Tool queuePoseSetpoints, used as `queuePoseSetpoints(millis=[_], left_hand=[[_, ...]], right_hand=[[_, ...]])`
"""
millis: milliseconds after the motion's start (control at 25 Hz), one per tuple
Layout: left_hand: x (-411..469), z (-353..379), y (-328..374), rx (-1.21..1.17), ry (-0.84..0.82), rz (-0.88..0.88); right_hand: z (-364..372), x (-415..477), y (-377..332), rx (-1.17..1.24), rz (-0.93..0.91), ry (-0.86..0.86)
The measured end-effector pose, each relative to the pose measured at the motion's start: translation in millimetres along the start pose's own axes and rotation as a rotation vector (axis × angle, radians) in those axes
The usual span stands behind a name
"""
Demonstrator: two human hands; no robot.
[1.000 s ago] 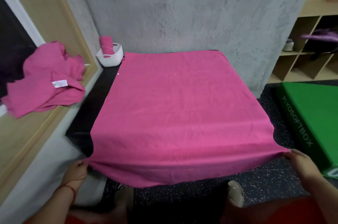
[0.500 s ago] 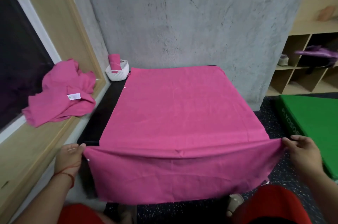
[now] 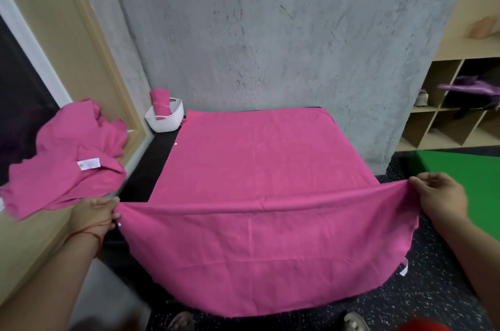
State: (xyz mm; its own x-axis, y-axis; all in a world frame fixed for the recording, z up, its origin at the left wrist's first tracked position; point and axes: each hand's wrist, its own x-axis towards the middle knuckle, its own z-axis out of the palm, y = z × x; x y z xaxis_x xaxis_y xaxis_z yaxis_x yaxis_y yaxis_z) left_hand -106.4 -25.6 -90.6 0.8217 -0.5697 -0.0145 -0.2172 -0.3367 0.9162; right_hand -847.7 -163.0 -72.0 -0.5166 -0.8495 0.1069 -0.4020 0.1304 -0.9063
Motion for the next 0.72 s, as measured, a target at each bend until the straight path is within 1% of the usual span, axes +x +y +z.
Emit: queuePoseSetpoints(millis=[80, 200, 280, 400, 520, 560, 720], left_hand=[[17.2, 23.0, 1.2, 0.071, -0.040, -0.009], [53.4, 63.3, -17.0, 0.341, -0.050, 0.055], [61.9, 80.3, -25.5, 0.506, -0.043, 0.075], [57.8, 94.4, -38.7, 0.601, -0.054, 0.101], [50.4, 102.5, -57.4, 0.690, -0.036, 0.266], [49.8, 105.8, -60.4, 0.731, -0.034, 0.303], [55.2, 109.6, -51.4, 0.882, -0.114, 0.270]], right_hand=[[25.0, 22.2, 6.6, -0.107, 0.033, -0.010], [68.3, 49.6, 28.7, -0.250, 0.068, -0.010], [89.7, 57.4, 43.1, -0.318, 0.078, -0.019], [112.4, 60.9, 66.2, -0.413, 0.032, -0.006], [125.5, 61.1, 85.7, -0.522, -0.086, -0.011], [127.8, 63.9, 89.4, -0.542, -0.100, -0.027], [123.9, 64.4, 86.9, -0.608, -0.030, -0.093]])
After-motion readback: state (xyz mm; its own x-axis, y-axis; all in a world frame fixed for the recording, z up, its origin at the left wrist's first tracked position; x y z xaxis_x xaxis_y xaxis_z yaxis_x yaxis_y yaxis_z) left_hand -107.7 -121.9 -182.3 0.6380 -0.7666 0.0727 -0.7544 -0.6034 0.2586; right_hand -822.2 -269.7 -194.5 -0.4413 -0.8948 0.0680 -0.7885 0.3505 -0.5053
